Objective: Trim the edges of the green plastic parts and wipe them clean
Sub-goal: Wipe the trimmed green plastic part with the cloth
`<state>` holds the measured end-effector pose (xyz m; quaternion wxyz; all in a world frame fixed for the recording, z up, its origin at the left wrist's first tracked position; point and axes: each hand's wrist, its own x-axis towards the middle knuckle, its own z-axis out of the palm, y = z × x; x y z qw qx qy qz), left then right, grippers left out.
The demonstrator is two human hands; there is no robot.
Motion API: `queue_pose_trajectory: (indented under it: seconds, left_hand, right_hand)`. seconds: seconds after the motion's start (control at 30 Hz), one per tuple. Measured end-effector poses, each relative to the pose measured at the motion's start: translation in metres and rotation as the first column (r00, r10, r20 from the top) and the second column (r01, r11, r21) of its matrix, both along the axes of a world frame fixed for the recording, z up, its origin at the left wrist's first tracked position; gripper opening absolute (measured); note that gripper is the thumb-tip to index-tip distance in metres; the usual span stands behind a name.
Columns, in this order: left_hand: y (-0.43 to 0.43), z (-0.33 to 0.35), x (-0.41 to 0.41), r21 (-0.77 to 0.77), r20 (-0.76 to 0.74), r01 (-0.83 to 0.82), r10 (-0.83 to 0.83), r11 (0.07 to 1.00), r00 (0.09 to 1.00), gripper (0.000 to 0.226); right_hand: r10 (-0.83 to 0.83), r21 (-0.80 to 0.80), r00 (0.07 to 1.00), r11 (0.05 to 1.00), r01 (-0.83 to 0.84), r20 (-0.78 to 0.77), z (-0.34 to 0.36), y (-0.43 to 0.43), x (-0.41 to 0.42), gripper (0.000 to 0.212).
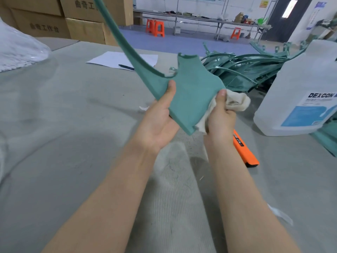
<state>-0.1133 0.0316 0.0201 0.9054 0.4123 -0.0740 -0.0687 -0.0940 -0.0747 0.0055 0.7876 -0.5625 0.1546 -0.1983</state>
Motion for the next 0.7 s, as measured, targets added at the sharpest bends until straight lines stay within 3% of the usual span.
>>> queue_pose_trajectory:
  seconds: [0.2,0.37,0.57,0.63,0.7]
  left_hand:
    - [0.005,-0.001,0.004,0.047,-0.038,0.021,-0.019,0.999,0.999,0.042]
    - [0.02,0.001,0.011,0.041,-0.037,-0.056,0.058,0.998,0.998,0.032]
    - [0.034,-0.004,0.02,0.061,-0.109,-0.134,0.14,0.989,0.984,0.027]
    - [0.034,-0.005,0.022,0.057,-0.113,-0.178,0.183,0.982,0.977,0.027]
    - [0.037,-0.006,0.023,0.045,-0.101,-0.219,0.222,0.975,0.97,0.027]
  right_hand:
    - [-0.098,0.0,0.994,0.995,0.098,0.039,-0.001,-0.013,0.004,0.028]
    - [-0.094,-0.193,0.992,0.975,0.109,0.086,-0.006,-0.014,0.006,0.036]
    - [0.082,-0.461,0.997,0.884,-0.078,-0.011,-0.004,-0.026,0.003,0.032]
    - [0.203,-0.55,0.979,0.817,-0.172,-0.005,-0.002,-0.027,0.002,0.022]
    - [0.342,-0.542,0.939,0.785,-0.3,-0.024,0.0,-0.025,-0.002,0.021]
